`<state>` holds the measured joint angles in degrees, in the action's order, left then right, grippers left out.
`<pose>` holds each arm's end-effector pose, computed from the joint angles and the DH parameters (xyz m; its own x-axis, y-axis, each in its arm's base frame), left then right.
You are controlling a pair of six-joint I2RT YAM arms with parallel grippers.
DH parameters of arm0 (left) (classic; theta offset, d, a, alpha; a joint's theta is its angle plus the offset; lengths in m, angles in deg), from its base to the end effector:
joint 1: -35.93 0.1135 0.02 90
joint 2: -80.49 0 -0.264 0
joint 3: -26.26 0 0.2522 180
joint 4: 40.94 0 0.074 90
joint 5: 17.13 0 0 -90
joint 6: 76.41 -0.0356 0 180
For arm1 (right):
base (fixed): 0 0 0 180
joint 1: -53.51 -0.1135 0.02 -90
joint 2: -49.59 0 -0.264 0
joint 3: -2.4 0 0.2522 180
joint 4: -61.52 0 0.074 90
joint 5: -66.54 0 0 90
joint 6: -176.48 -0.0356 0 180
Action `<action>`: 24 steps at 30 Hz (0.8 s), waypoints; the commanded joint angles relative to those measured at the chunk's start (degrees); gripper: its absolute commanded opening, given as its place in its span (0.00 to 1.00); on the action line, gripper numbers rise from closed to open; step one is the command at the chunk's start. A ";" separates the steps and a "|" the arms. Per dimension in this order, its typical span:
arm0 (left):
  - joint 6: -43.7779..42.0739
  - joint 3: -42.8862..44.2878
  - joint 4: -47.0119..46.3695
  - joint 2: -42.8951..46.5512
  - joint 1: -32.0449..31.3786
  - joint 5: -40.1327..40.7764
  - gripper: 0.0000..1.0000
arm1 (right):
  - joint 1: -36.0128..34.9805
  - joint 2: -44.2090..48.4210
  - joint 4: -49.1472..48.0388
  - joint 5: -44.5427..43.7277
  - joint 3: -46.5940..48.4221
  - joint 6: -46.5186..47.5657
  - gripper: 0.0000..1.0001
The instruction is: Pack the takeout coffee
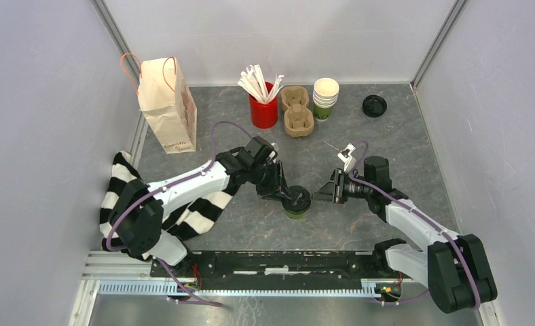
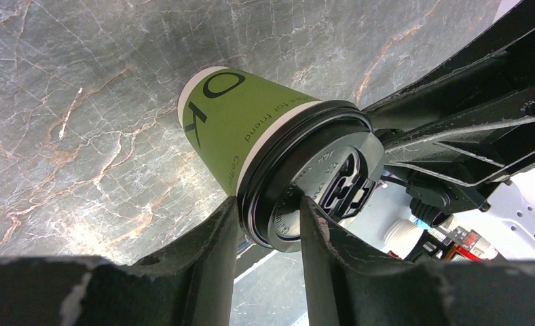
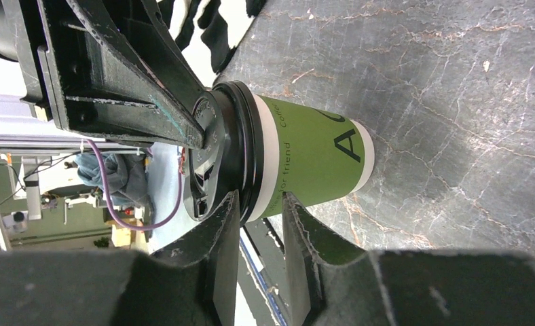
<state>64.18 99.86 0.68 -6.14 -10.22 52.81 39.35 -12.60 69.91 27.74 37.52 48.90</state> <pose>0.2076 -0.2337 0.2326 -0.9883 -0.0188 -0.1512 0.0808 0.7767 -0.6246 0.1870 0.0758 0.1764 -0.9146 0.1634 -0.3698 -0.2662 0.4450 0.8551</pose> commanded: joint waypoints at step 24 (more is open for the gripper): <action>1.88 -4.51 -1.48 13.60 1.26 2.89 0.86 | -0.31 -0.30 11.08 -1.89 4.53 10.06 0.48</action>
<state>64.27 95.64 0.04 1.42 -9.96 54.23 39.35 -12.40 76.97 26.58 40.47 56.04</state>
